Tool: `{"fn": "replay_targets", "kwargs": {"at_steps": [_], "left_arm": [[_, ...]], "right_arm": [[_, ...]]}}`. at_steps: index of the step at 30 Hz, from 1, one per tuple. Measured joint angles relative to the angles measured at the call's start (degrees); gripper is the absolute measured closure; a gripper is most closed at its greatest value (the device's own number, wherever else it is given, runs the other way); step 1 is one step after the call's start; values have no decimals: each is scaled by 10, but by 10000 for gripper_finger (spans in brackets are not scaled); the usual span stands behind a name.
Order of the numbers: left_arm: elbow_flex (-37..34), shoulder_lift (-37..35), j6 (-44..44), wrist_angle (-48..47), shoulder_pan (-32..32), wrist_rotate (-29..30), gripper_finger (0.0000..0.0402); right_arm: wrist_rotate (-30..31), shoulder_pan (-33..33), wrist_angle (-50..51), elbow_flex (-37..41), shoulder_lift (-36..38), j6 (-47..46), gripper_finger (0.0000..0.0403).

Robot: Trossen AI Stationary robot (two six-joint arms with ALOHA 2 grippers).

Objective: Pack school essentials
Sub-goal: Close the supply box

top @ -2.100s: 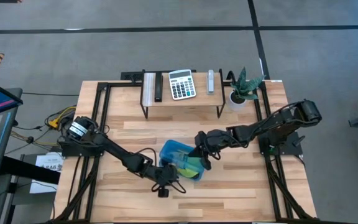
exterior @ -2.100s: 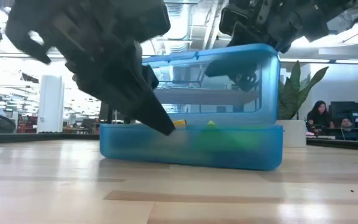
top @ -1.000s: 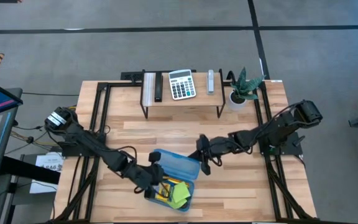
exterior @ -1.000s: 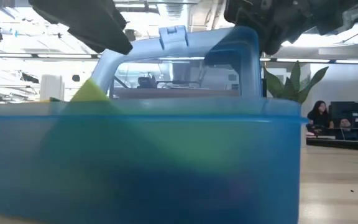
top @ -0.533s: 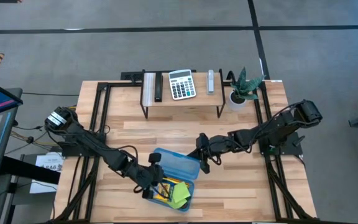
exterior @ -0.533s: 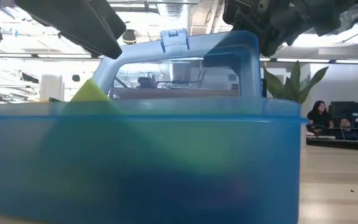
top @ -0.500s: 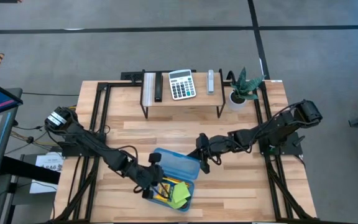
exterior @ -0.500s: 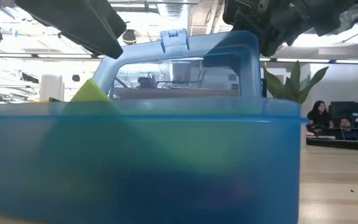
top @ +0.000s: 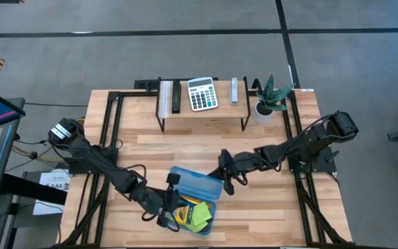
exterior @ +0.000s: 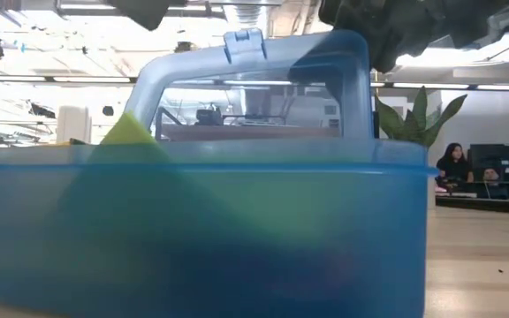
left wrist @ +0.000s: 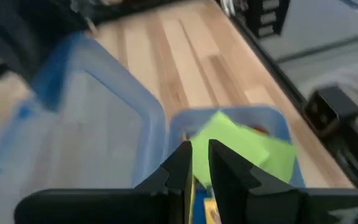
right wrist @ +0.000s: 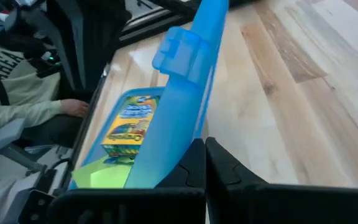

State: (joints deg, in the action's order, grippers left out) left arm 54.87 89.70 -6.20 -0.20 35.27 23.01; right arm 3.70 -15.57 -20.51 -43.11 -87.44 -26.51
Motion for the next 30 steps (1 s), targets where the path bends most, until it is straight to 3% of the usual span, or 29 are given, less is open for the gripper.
{"fn": "replay_targets", "kwargs": {"at_steps": [12, 21, 30], "left_arm": [[0, -73, 5, 11, -2, 134, 358], [0, -73, -42, -12, -17, 132, 358], [0, -72, -138, -78, -20, 64, 359]], "right_arm": [[0, -29, -36, 0, 0, 1, 397], [0, -58, -77, 0, 0, -9, 397], [22, -97, -89, 0, -4, -32, 399]]}}
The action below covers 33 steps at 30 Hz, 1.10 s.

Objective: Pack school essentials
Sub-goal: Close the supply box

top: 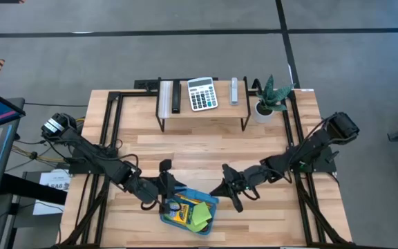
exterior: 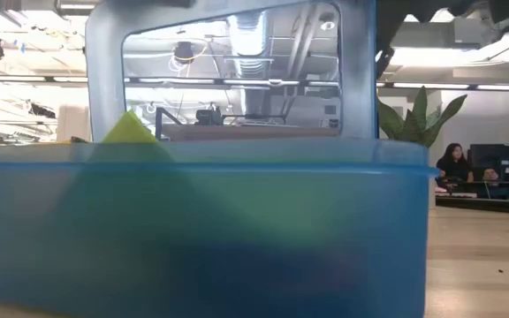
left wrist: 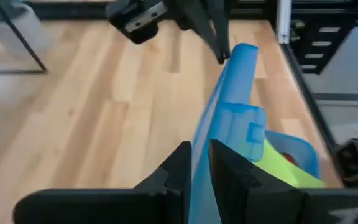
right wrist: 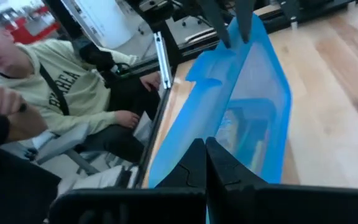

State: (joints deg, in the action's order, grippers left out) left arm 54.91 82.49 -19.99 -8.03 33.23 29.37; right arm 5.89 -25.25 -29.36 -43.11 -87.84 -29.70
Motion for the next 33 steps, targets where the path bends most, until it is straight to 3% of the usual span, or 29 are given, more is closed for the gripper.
{"fn": "replay_targets", "kwargs": {"at_steps": [7, 15, 25, 33], "left_arm": [[1, 0, -54, -34, 22, -52, 358], [-1, 21, -73, -50, 50, -98, 358], [0, 159, -71, 10, 45, -199, 358], [2, 186, -62, 60, 21, -227, 359]], "right_arm": [[-4, -4, -23, -20, -81, -19, 399], [-67, 20, -25, -90, -185, -24, 398], [-94, 21, -12, -108, -195, -24, 397], [-113, 16, -2, -107, -194, -23, 397]]}}
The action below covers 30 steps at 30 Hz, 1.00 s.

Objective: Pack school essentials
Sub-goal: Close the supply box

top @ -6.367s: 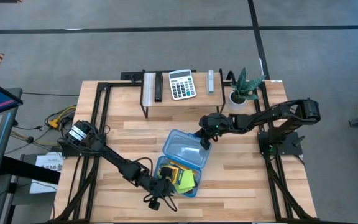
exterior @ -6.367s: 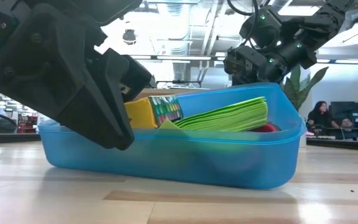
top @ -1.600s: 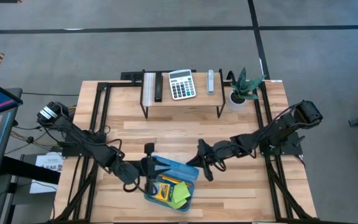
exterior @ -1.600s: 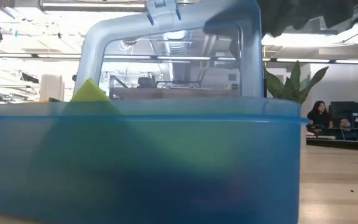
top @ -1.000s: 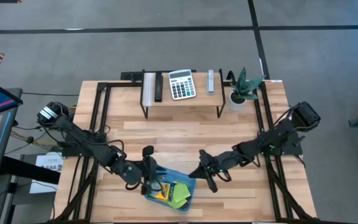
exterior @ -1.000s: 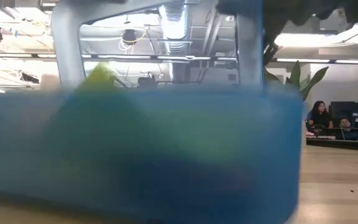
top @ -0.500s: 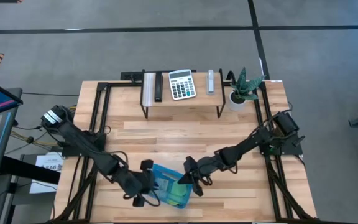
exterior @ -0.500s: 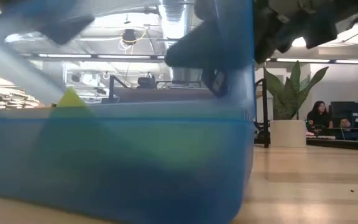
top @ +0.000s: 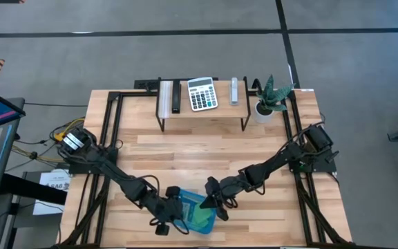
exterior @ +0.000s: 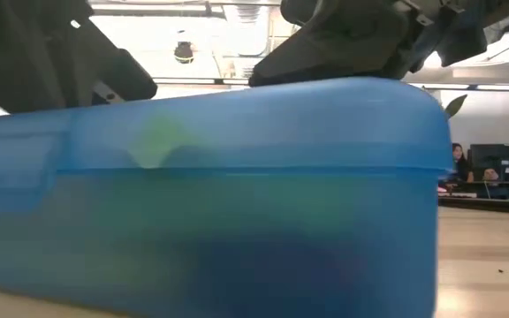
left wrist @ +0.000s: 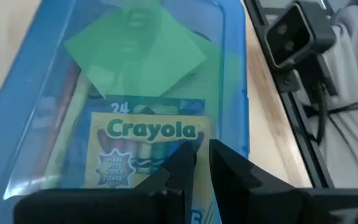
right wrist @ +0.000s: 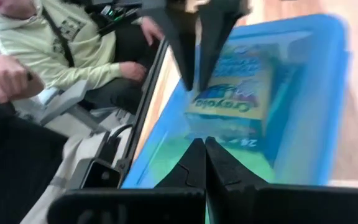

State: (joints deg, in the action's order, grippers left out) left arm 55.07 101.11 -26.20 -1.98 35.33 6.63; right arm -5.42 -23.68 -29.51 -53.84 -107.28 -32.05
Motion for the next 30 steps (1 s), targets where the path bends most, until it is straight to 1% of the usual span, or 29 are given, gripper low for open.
{"fn": "replay_targets", "kwargs": {"at_steps": [1, 6, 10, 15, 18, 23, 26, 30], "left_arm": [[0, 0, 1, 4, -3, 5, 359], [-1, 2, 2, 11, -30, 37, 359], [-1, 2, -14, 9, -57, 79, 359], [-2, 2, -20, 8, -88, 96, 359], [-2, 2, -19, 8, -100, 99, 359], [-2, 3, -21, 5, -116, 120, 359], [-2, 3, -22, 4, -123, 125, 359], [-2, 3, -21, 5, -127, 127, 359]], "right_arm": [[-9, 0, 3, 0, 0, 0, 397], [-10, -3, 22, 0, 0, 9, 397], [-10, 2, 23, 0, 0, 11, 397], [-5, 8, 51, 0, 8, 25, 398], [26, 13, 90, 0, 31, 34, 399], [110, 13, 172, 0, 86, 63, 399], [147, 9, 190, 0, 105, 66, 399], [152, -5, 156, 16, 102, 61, 400]]}}
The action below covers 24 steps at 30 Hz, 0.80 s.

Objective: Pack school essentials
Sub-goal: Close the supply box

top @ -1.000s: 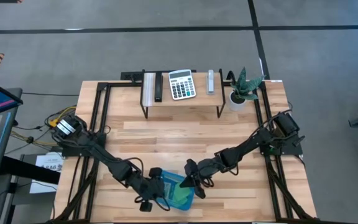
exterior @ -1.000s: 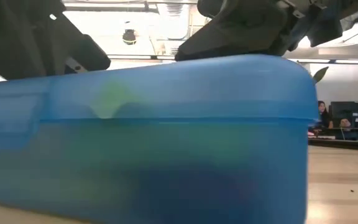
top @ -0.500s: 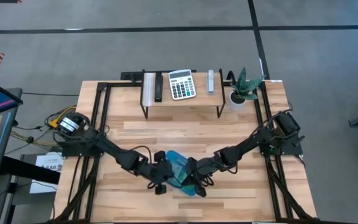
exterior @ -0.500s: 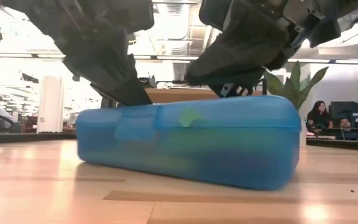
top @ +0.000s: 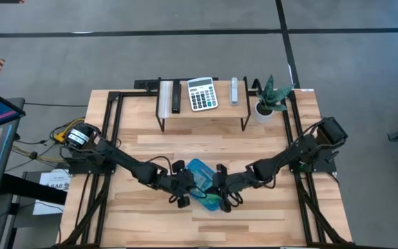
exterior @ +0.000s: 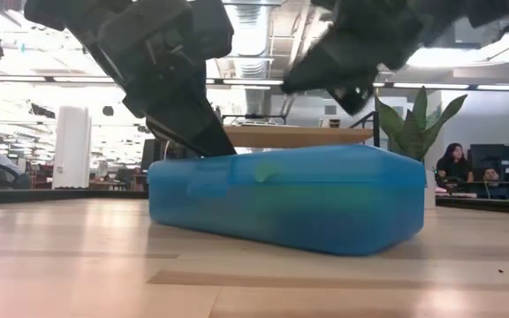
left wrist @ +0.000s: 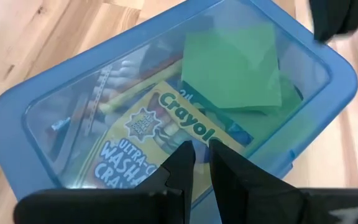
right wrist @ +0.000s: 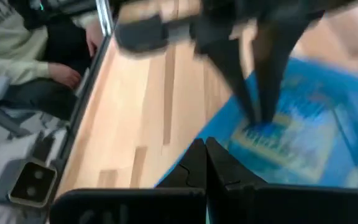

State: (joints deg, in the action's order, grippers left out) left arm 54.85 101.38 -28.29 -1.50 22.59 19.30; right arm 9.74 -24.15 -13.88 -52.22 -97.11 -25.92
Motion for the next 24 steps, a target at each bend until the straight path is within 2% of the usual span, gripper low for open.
{"fn": "replay_targets", "kwargs": {"at_steps": [10, 24], "left_arm": [[0, 0, 5, -2, -2, 5, 359], [0, 0, -20, -5, -3, -21, 359]], "right_arm": [[1, -26, -30, 3, -81, -64, 400], [-12, 6, 94, 1, -73, -89, 400]]}}
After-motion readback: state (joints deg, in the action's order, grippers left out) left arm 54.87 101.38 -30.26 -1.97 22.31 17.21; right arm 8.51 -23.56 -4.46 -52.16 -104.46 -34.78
